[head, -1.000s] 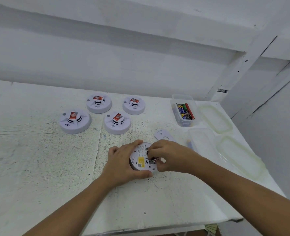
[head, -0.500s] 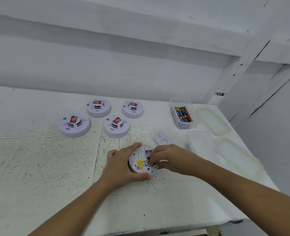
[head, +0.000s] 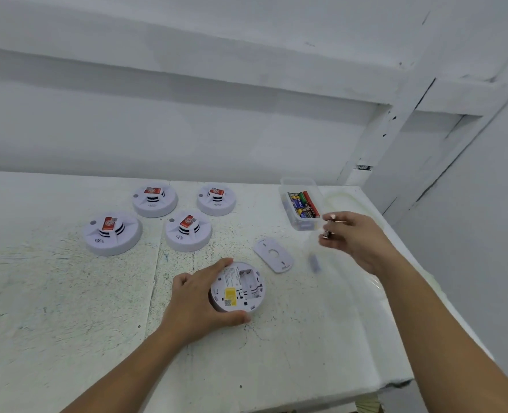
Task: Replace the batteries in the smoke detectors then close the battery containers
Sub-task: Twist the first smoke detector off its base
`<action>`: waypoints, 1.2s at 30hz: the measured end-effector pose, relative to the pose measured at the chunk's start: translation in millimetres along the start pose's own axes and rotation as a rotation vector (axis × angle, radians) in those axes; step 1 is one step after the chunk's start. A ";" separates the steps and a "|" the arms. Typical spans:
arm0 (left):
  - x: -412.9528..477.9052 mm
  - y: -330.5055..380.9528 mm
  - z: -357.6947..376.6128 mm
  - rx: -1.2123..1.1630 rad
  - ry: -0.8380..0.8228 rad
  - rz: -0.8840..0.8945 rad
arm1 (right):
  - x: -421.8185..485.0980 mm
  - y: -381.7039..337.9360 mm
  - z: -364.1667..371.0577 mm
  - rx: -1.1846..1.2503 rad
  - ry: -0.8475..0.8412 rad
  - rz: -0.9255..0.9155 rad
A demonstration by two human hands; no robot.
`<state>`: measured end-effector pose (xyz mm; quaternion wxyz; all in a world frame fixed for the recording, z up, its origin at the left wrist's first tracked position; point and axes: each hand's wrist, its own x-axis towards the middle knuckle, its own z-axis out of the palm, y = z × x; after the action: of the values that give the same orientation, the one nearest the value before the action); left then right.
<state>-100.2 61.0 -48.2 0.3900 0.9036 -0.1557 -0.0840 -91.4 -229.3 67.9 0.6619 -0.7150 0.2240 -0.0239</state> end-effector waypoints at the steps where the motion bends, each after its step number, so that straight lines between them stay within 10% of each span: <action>1: 0.6 -0.3 0.5 0.000 0.001 0.001 | 4.1 2.4 -8.0 -0.118 0.057 -0.009; 9: -0.7 4.4 -1.6 -0.018 0.007 0.001 | 12.2 39.9 -4.6 -0.807 0.167 0.090; 36: 1.0 2.2 3.5 0.028 0.042 0.028 | 40.6 39.7 -11.8 -0.701 0.353 -0.158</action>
<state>-100.7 56.9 -49.1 0.3817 0.9083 -0.1614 -0.0571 -70.2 -255.5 20.7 0.3251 -0.8974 0.2732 -0.1196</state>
